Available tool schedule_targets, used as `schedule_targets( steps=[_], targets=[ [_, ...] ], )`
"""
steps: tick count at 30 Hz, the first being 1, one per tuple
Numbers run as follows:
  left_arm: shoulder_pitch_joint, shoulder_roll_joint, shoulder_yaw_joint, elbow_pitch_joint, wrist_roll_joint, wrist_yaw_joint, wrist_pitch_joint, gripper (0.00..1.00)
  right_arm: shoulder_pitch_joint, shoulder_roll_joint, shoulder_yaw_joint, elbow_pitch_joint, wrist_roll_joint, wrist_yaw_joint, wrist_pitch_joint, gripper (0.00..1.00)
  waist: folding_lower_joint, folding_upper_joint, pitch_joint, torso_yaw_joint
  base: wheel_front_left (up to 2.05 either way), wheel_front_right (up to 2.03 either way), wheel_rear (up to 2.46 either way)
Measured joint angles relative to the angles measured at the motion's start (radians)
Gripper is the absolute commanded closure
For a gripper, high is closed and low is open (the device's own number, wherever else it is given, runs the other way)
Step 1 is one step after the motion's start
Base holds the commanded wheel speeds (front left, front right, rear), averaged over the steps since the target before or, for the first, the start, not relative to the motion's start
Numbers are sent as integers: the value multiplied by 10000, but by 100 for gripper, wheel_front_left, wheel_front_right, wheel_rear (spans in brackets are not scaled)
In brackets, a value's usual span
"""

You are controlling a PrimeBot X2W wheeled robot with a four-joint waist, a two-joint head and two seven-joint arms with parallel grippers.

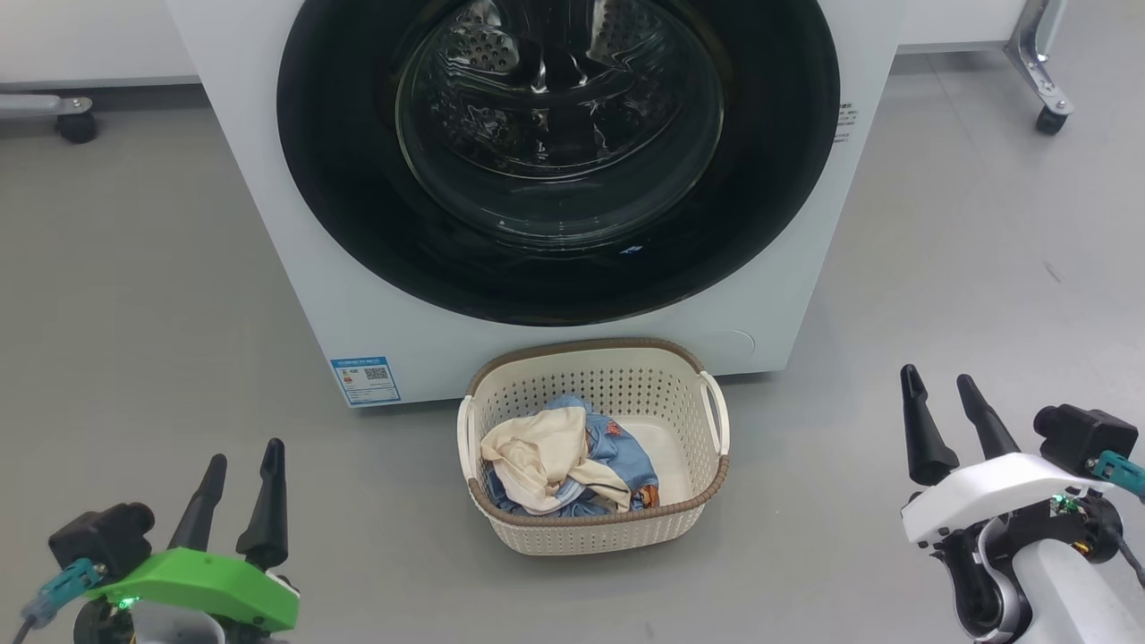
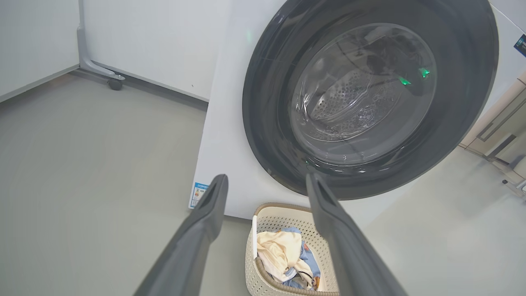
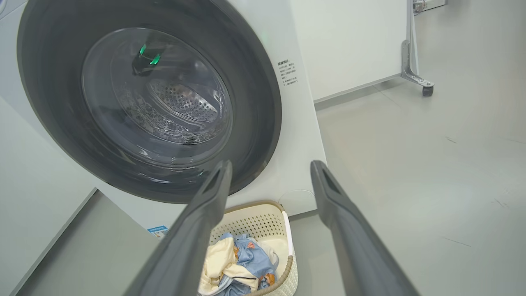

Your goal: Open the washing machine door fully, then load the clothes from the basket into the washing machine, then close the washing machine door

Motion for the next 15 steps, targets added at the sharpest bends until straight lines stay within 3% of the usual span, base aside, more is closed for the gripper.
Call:
schedule_targets(
  steps=[15],
  targets=[
    [0, 33, 242, 196, 2044, 194, -533, 0, -201, -242, 382, 316, -1672, -403, -539, 0, 0, 0, -4, 34, 0, 0, 0]
  ],
)
